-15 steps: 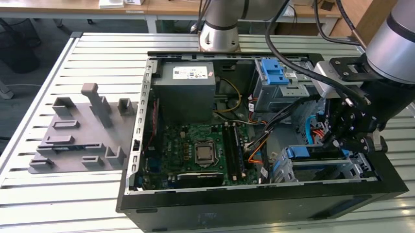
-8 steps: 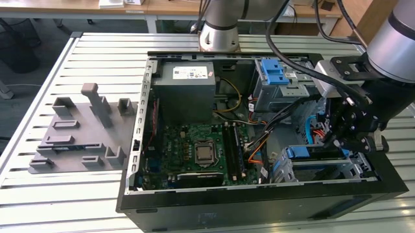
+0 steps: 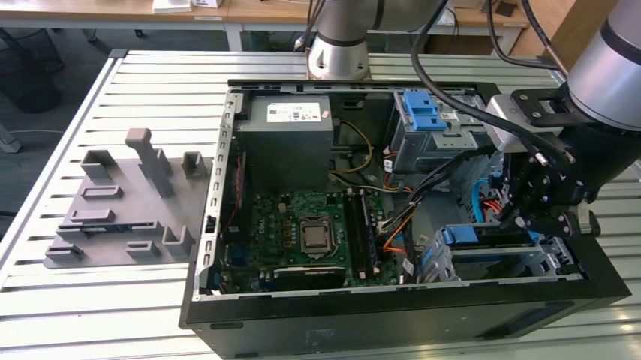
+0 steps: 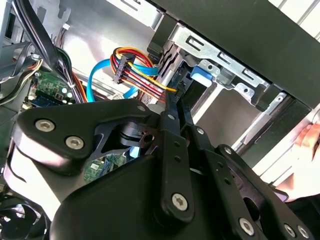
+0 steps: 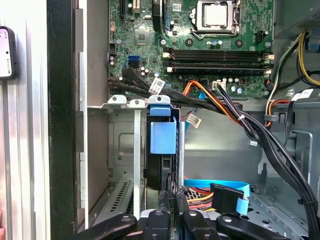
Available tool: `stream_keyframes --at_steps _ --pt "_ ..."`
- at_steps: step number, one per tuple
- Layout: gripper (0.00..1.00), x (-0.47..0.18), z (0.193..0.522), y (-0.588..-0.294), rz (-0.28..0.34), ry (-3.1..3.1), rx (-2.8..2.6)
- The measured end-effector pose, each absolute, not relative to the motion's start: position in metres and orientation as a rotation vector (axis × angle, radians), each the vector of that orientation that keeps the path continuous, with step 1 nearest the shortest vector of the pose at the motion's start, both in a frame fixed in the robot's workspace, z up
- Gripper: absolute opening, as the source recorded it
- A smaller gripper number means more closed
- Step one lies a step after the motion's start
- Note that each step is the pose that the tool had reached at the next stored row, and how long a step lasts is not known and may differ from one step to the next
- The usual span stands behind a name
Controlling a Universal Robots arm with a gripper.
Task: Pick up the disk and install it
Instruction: 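Insert the first disk wire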
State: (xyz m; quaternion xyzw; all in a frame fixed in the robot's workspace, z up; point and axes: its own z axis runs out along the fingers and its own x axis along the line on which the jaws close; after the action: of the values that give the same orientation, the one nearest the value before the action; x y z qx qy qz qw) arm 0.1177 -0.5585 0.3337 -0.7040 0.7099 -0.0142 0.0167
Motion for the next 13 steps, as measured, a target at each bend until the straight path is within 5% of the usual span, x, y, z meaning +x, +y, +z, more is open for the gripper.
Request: stream_keyframes --at_steps 13 --pt "0.16 0.1181 0.33 -0.5598 -0.042 2.206 -2.187"
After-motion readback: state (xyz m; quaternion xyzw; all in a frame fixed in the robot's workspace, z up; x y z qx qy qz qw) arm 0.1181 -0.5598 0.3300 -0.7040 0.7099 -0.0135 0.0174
